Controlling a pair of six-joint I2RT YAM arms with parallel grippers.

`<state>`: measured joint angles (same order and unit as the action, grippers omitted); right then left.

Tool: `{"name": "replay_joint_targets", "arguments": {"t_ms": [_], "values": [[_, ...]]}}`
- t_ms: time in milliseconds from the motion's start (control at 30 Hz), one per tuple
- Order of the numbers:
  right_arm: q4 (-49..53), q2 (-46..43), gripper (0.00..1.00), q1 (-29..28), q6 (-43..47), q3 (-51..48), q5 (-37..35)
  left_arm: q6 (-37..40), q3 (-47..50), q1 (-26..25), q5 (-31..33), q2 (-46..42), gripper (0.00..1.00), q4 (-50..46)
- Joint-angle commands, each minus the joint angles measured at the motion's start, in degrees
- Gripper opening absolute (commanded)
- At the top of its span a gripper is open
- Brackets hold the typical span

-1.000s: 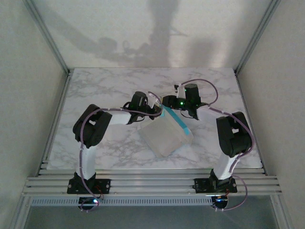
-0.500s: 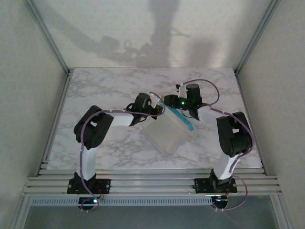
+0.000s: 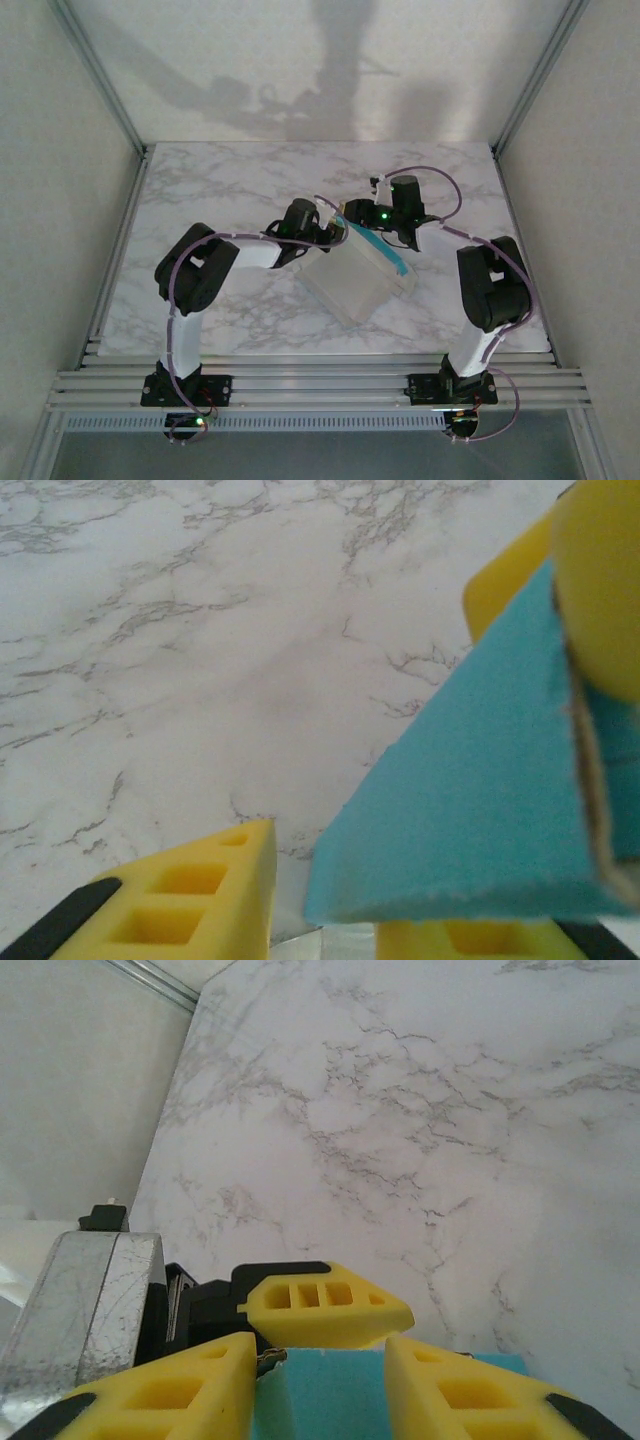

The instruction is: Fold the paper box

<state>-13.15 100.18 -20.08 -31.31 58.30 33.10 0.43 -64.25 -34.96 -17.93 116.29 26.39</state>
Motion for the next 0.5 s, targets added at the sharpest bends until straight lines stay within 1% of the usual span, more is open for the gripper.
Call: {"name": "replay_joint_targets", "arguments": {"t_ms": [0, 167, 267, 367, 433, 467], "values": [[6.6, -1.1, 0.39, -0.2, 0.8, 0.8, -0.4, 1.4, 1.4, -0.9, -0.4, -1.6, 0.37, -0.2], [8.0, -2.2, 0.41, -0.2, 0.8, 1.5, -0.1, 0.6, 3.3, -0.9, -2.5, -4.4, 0.47, -0.3], [10.1, -2.6, 0.44, -0.2, 1.3, 2.8, -0.1, 0.0, 5.0, -0.8, -3.6, -7.1, 0.56, -0.5], [11.8, -3.0, 0.48, -0.2, 2.1, 4.1, -0.1, -0.6, 6.9, -0.7, -4.1, -9.7, 0.69, -1.1], [13.2, -3.4, 0.5, -0.1, 2.6, 4.9, -0.3, -1.6, 9.0, -0.7, -4.2, -11.9, 0.87, -0.7], [13.8, -3.6, 0.51, -0.2, 2.9, 5.4, -0.4, -2.0, 9.8, -0.7, -4.3, -13.0, 0.93, -0.8]]}}
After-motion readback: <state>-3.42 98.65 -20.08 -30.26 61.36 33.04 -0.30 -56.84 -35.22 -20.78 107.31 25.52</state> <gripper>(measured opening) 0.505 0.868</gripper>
